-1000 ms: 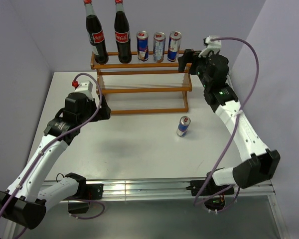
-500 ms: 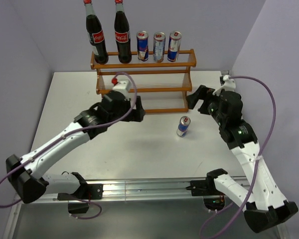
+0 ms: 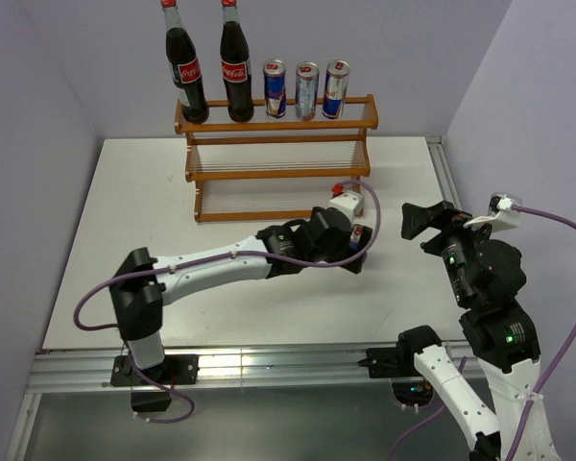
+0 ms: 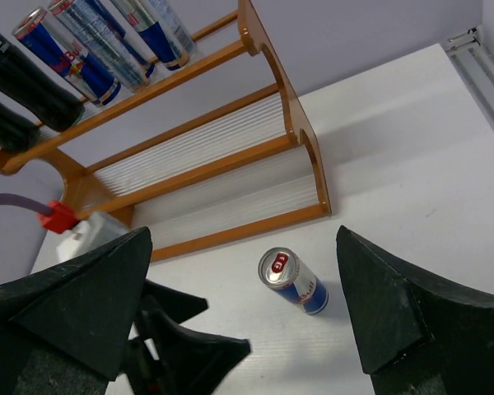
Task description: Place and organize the beverage onto the shelf
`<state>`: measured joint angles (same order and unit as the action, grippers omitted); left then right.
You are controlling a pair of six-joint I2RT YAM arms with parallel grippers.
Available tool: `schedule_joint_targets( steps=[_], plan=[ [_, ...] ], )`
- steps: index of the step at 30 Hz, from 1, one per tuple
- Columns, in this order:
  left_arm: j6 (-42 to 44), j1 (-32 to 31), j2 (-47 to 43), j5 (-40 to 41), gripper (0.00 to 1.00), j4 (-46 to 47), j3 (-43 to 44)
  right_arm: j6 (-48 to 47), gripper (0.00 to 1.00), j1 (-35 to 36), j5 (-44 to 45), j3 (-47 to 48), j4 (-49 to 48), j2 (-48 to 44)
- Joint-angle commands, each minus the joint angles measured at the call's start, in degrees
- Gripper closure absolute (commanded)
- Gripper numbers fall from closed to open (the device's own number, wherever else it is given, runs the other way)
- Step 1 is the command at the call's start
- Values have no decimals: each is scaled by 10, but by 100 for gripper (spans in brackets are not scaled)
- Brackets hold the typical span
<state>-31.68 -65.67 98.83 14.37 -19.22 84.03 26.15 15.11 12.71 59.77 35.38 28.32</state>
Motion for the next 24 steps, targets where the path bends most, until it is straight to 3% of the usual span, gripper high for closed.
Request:
schedule_joint_targets(
  steps=[1, 10, 15, 24],
  plan=[
    [19, -19, 58, 26, 1, 30, 68, 8, 0, -2, 14, -7, 14, 3],
    [54, -24, 129, 114, 0, 40, 119, 12, 0, -2, -21, -12, 0, -5],
    [84, -22, 153, 123, 1, 77, 121, 14, 0, -2, -23, -17, -10, -17],
    [100, -10, 196, 110, 19, 112, 142, 14, 0, -2, -58, -22, -16, -12]
  ],
)
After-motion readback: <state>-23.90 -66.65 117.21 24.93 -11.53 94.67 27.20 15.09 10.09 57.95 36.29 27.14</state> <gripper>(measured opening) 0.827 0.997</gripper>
